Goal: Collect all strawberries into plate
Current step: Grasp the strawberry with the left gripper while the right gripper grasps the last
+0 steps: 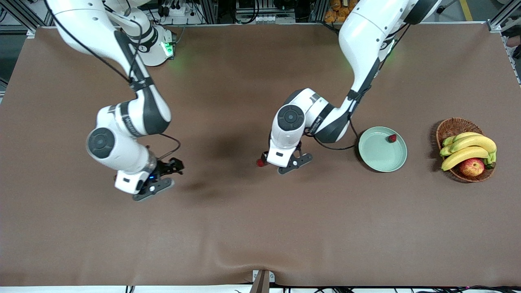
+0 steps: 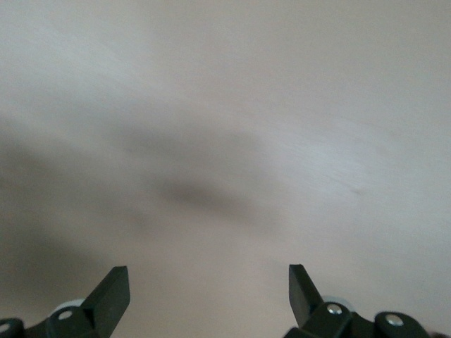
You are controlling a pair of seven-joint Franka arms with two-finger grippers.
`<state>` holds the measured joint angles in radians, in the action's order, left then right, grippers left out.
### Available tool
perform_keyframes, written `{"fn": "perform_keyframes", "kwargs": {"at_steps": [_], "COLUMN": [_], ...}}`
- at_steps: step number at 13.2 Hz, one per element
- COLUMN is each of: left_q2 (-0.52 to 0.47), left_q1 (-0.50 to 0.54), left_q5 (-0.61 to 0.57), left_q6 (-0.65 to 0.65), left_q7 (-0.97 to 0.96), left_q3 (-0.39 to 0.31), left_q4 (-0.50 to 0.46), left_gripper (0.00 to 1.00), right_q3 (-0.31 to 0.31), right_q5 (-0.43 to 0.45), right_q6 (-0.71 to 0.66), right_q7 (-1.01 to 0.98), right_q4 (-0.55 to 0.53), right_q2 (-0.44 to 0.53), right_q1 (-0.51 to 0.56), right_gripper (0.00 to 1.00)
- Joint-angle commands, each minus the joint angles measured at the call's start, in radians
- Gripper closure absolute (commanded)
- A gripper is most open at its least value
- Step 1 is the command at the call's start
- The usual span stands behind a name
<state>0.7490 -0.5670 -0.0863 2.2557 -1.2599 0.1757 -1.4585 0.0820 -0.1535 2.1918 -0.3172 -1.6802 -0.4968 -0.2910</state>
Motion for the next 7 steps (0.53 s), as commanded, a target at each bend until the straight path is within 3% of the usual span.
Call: {"fn": "perform_keyframes", "kwargs": {"at_steps": [1,4,7], "left_q2": [0.098,0.125,0.154], "left_q1": [-0.051,-0.069,-0.099], "left_q5": [-0.001,-0.003,-0.006], "left_q6": [0.121,0.150,0.203], "left_q7": [-0.136,-0.179,-0.243], "left_q3": [-0.025,-0.033,-0.062], "left_q4": [0.084,0.086,0.084], "left_gripper": [0.00,0.04,0.09], "right_q3": [-0.013,-0.011,-0.011], "right_q5": [0.019,0.041,0.132], "right_q6": [-0.020,-0.018,-0.026], "right_q7": [-0.129,-0.229,-0.249], "right_q4": [-0.038,-0.038,-0.038], "right_q2": [0.032,0.017,0.009], "right_q1": [0.099,0.188,0.242], "right_gripper": [0.00,0.00,0.00]}}
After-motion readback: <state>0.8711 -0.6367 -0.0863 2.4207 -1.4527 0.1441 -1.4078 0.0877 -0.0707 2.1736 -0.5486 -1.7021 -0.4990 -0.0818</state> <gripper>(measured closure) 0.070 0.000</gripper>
